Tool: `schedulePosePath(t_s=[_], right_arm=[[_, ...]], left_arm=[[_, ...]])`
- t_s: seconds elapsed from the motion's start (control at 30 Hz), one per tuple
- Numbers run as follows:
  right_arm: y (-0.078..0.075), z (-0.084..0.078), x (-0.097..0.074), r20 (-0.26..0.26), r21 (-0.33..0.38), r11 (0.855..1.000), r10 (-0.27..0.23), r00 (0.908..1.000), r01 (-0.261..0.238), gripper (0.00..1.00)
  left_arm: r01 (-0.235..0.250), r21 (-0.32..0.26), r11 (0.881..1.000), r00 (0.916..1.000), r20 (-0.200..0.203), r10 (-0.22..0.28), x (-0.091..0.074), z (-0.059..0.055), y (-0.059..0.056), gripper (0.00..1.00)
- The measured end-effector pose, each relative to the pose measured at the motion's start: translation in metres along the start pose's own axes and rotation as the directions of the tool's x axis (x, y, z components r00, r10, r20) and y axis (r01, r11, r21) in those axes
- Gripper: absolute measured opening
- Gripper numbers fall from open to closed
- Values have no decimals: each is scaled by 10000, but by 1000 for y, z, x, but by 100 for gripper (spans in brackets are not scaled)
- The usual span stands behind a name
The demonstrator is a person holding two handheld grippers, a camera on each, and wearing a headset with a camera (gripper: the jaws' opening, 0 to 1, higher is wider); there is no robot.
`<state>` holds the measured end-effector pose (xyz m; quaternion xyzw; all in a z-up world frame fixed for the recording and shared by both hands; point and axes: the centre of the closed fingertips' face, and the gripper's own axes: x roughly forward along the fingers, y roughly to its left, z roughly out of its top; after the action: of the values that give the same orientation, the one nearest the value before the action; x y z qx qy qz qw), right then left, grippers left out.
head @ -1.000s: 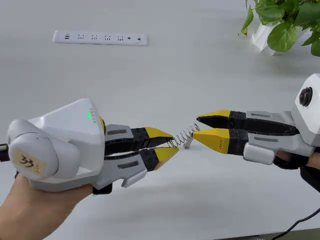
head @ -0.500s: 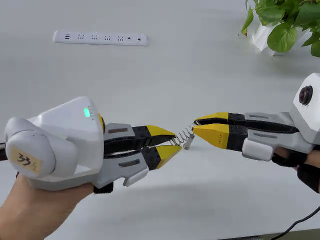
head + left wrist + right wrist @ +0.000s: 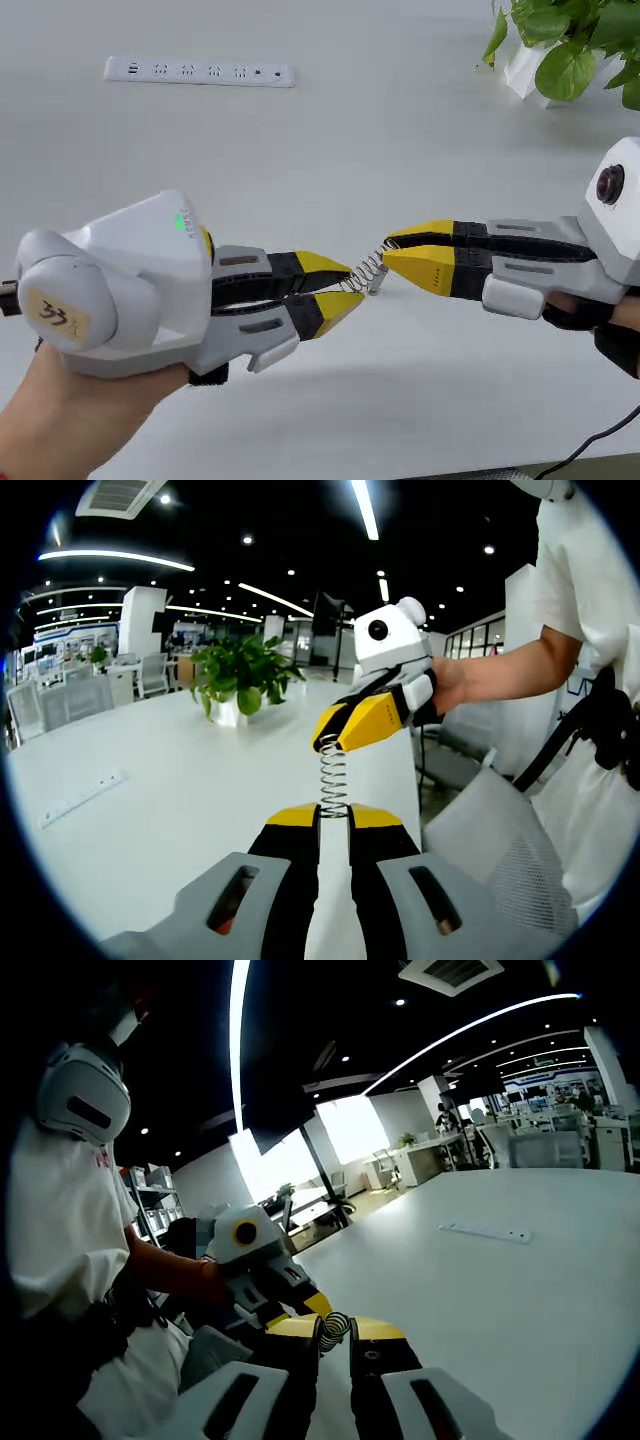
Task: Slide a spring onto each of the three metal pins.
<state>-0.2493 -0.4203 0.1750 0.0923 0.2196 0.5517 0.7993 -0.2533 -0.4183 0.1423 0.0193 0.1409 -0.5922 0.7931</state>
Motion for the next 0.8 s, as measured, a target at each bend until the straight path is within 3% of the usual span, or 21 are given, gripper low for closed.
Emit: schedulePosePath(t_s=[0.8], right_arm=[[7,-2,7,-800,-787,9961,330,9962,-393,7]], left_arm=[[180,136,9997,9996,-226,-177,0,-6,-4,7]])
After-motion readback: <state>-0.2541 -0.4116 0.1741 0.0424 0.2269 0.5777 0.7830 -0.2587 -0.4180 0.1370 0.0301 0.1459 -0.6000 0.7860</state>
